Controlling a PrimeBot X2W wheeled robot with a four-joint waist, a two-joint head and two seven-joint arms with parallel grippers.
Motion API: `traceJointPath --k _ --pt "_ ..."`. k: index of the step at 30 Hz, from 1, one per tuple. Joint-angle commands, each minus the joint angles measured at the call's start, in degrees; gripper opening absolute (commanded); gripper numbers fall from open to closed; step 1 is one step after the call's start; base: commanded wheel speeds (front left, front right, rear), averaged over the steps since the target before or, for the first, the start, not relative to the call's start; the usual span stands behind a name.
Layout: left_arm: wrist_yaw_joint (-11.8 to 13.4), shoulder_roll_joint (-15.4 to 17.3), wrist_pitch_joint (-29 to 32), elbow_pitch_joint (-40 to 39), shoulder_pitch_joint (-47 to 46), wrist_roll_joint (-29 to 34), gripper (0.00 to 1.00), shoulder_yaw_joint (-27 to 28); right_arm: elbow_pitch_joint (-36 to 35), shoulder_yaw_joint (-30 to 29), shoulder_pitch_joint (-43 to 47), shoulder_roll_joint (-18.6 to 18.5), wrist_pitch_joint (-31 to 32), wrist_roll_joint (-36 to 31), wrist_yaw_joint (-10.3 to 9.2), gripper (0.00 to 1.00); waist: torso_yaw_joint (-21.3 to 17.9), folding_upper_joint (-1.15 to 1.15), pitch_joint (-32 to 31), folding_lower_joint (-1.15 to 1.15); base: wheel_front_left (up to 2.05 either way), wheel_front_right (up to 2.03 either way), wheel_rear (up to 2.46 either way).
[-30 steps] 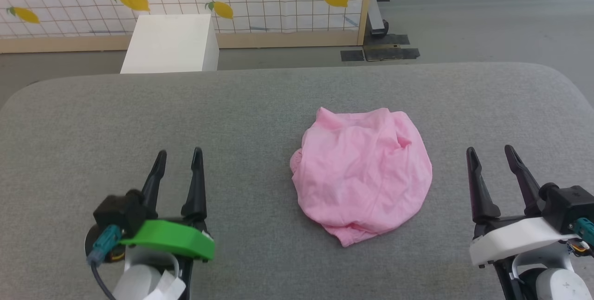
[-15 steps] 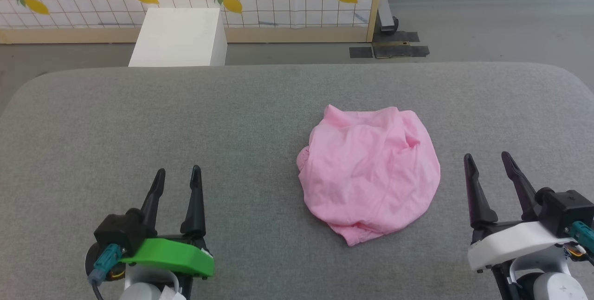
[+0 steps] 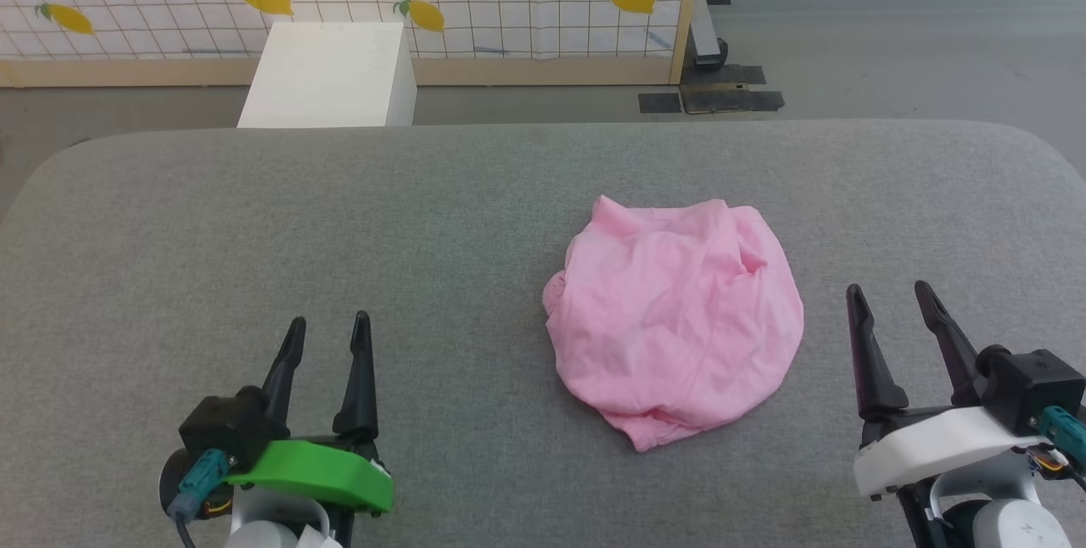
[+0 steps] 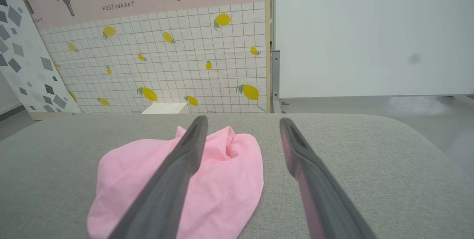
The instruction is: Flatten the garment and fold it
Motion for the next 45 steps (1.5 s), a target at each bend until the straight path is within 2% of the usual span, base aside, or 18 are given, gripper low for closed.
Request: traceJointPath --k 1,7,10,14,17,20,23,26,34,37,39,40,41,42,45 --pt "-0.27 -0.24 -0.20 0.22 0.28 0.37 1.00 0.23 0.15 0.08 0.16 -0.05 -0.21 0.39 -0.11 1.00 0.01 0.00 -0.05 0.00 0.00 0.00 0.00" --pt "-0.47 -0.54 -0.20 0.53 0.20 0.76 1.00 0.24 -0.03 0.15 0.19 -0.05 -0.10 0.51 -0.11 1.00 -0.12 0.00 -0.10 0.00 0.00 0.00 0.00" --pt "-0.70 -0.74 -0.08 1.50 -0.44 -0.20 1.00 -2.04 -0.12 -0.02 0.25 -0.05 -0.07 0.51 -0.11 1.00 -0.11 0.00 -0.11 0.00 0.00 0.00 0.00" --pt "-1.53 -0.93 5.67 3.84 -2.90 -3.01 1.00 -11.76 -0.21 -0.03 0.24 -0.05 0.05 0.47 -0.11 1.00 -0.35 0.00 0.03 0.00 0.00 0.00 0.00" --pt "-1.80 -0.97 12.33 5.94 -4.92 -7.30 1.00 -21.23 -0.16 0.56 -0.10 -0.05 0.02 0.70 -0.11 1.00 -1.24 0.00 0.28 0.00 0.00 0.00 0.00" --pt "-1.71 -0.98 18.68 8.24 -6.60 -12.05 1.00 -28.42 0.00 1.07 -0.29 -0.05 -0.17 1.00 -0.11 1.00 -2.50 0.00 0.68 0.00 0.00 0.00 0.00" --pt "-0.18 -0.98 23.70 10.39 -8.44 -15.27 1.00 -32.59 0.28 1.19 -0.35 -0.05 -0.36 1.12 -0.11 1.00 -3.85 0.00 1.14 0.00 0.00 0.00 0.00" --pt "2.41 -0.98 28.04 12.75 -10.66 -17.49 1.00 -35.24 0.62 1.17 -0.57 -0.05 -0.66 1.31 -0.11 1.00 -5.21 0.00 1.78 0.00 0.00 0.00 0.00" --pt "9.93 -0.99 32.78 18.93 -16.15 -19.67 1.00 -36.48 1.25 2.28 -1.11 -0.05 -1.30 1.74 -0.11 1.00 -8.48 0.00 3.41 0.00 0.00 0.00 0.00" --pt "11.01 -0.99 32.81 20.33 -17.27 -20.83 1.00 -36.43 1.59 2.45 -1.23 -0.05 -1.50 1.79 -0.11 1.00 -9.21 0.00 3.78 0.00 0.00 0.00 0.00" --pt "10.59 -0.99 32.12 20.58 -18.06 -21.30 1.00 -36.78 1.77 2.44 -1.27 -0.05 -1.66 1.82 -0.11 1.00 -9.44 0.00 3.96 0.00 0.00 0.00 0.00" --pt "10.02 -0.99 31.30 20.47 -18.41 -21.63 0.83 -36.93 1.84 2.45 -1.29 -0.05 -1.74 1.82 -0.11 1.00 -9.51 0.00 4.01 0.00 0.00 0.00 0.00" --pt "9.40 -0.99 30.58 20.33 -18.73 -21.67 0.38 -37.20 1.90 2.43 -1.29 -0.05 -1.81 1.81 -0.11 1.00 -9.52 0.00 4.01 0.00 0.00 0.00 0.00" --pt "8.57 -0.99 29.81 20.08 -18.99 -21.96 0.00 -37.51 1.98 2.33 -1.27 -0.05 -1.86 1.77 -0.11 1.00 -9.46 0.00 3.95 0.00 0.00 0.00 0.00" --pt "6.11 -0.99 27.20 18.31 -19.47 -23.75 0.00 -38.29 2.19 2.02 -1.21 -0.05 -1.80 1.60 -0.11 1.00 -8.90 0.00 3.39 0.00 0.00 0.00 0.00"
